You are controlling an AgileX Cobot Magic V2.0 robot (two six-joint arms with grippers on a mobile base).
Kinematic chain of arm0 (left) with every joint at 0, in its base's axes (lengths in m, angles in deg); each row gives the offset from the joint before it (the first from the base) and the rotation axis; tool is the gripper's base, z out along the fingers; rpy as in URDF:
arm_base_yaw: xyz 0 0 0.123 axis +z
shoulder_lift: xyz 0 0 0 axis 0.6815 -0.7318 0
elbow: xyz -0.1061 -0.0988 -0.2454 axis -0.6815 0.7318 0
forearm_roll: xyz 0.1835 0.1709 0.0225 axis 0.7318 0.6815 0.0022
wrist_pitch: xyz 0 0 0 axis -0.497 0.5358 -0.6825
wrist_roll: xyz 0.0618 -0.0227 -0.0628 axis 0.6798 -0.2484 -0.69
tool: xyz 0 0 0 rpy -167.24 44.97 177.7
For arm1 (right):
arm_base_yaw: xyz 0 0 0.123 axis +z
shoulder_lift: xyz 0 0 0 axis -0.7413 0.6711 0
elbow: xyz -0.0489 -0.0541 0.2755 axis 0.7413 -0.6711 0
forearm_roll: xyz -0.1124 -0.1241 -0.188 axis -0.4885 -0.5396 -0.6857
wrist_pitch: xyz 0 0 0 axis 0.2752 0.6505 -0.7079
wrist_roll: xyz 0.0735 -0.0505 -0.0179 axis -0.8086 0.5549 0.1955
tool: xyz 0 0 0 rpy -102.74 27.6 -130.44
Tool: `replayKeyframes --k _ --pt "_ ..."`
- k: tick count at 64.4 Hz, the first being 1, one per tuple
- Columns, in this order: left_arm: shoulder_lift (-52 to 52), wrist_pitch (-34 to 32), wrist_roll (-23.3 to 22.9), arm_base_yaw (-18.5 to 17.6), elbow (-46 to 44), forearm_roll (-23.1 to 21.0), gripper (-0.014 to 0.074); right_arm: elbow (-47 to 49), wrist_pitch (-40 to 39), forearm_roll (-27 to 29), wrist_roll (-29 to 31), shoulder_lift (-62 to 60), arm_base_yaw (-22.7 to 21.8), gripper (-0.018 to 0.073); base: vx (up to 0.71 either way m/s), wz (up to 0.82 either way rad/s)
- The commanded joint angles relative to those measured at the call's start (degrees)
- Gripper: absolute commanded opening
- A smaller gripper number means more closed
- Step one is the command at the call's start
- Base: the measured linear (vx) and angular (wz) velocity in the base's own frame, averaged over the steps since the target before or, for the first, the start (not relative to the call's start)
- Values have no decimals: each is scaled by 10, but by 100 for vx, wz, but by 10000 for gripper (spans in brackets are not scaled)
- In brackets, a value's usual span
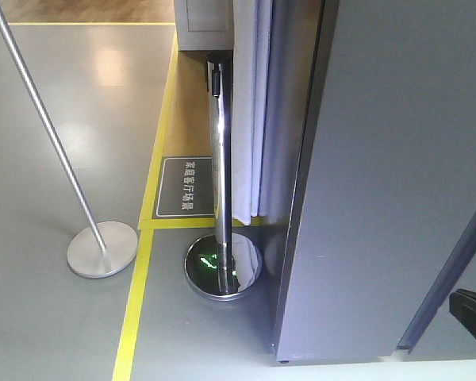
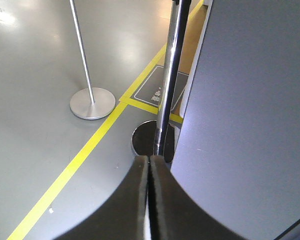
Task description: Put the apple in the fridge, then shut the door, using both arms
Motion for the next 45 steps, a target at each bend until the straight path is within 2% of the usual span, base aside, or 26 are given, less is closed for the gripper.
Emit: replayKeyframes --k 1,18,45 --pt "30 -25 17 17 -10 -1 -8 15 -23 18 5 1 -1 -6 0 0" --pt "96 22 17 71 -10 0 -8 15 -23 18 3 1 -1 -6 0 0" --pt "96 28 16 72 -10 -1 -8 15 -23 18 3 1 -1 -6 0 0"
